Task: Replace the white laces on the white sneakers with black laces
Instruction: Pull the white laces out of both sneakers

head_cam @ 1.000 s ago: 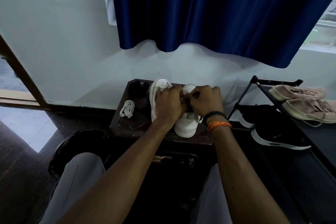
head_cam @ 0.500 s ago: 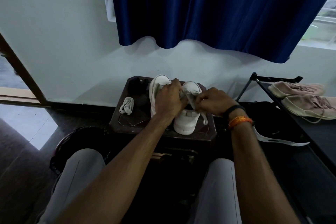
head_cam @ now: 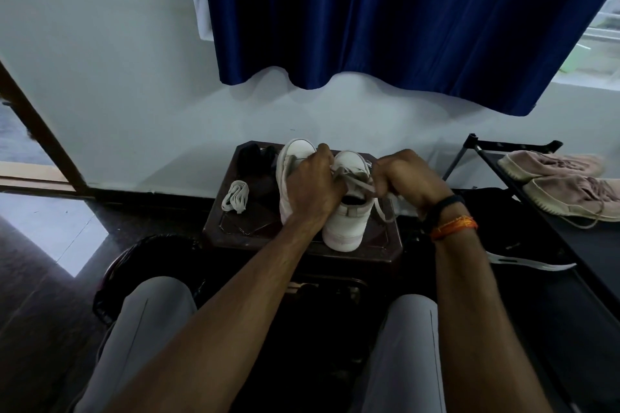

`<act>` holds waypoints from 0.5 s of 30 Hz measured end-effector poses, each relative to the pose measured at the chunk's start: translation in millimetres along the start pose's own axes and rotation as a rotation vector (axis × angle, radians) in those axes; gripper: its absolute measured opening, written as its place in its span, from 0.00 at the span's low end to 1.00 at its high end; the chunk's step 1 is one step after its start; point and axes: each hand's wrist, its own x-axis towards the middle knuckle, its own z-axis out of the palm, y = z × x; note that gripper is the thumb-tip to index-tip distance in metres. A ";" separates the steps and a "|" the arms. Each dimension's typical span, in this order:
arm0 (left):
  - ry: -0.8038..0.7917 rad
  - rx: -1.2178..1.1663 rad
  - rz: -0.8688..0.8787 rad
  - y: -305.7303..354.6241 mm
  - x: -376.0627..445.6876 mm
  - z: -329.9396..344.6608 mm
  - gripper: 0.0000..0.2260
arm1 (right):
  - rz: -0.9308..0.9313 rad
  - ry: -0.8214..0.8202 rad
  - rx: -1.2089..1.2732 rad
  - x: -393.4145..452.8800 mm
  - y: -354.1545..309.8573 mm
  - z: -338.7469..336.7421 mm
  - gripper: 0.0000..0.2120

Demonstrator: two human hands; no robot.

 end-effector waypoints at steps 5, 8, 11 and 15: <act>0.047 0.025 0.007 -1.0 0.9 3.7 0.08 | 0.055 -0.148 0.341 -8.3 1.9 6.2 0.08; 0.062 -0.030 0.018 -3.9 -0.2 5.0 0.08 | 0.073 -0.048 0.056 -2.3 9.1 7.4 0.06; 0.090 -0.075 0.034 -4.7 -2.6 4.5 0.09 | 0.061 0.203 -0.062 9.6 10.7 15.1 0.11; 0.097 -0.106 0.043 -4.2 -4.2 3.6 0.10 | 0.020 0.201 -0.109 22.1 5.3 28.6 0.07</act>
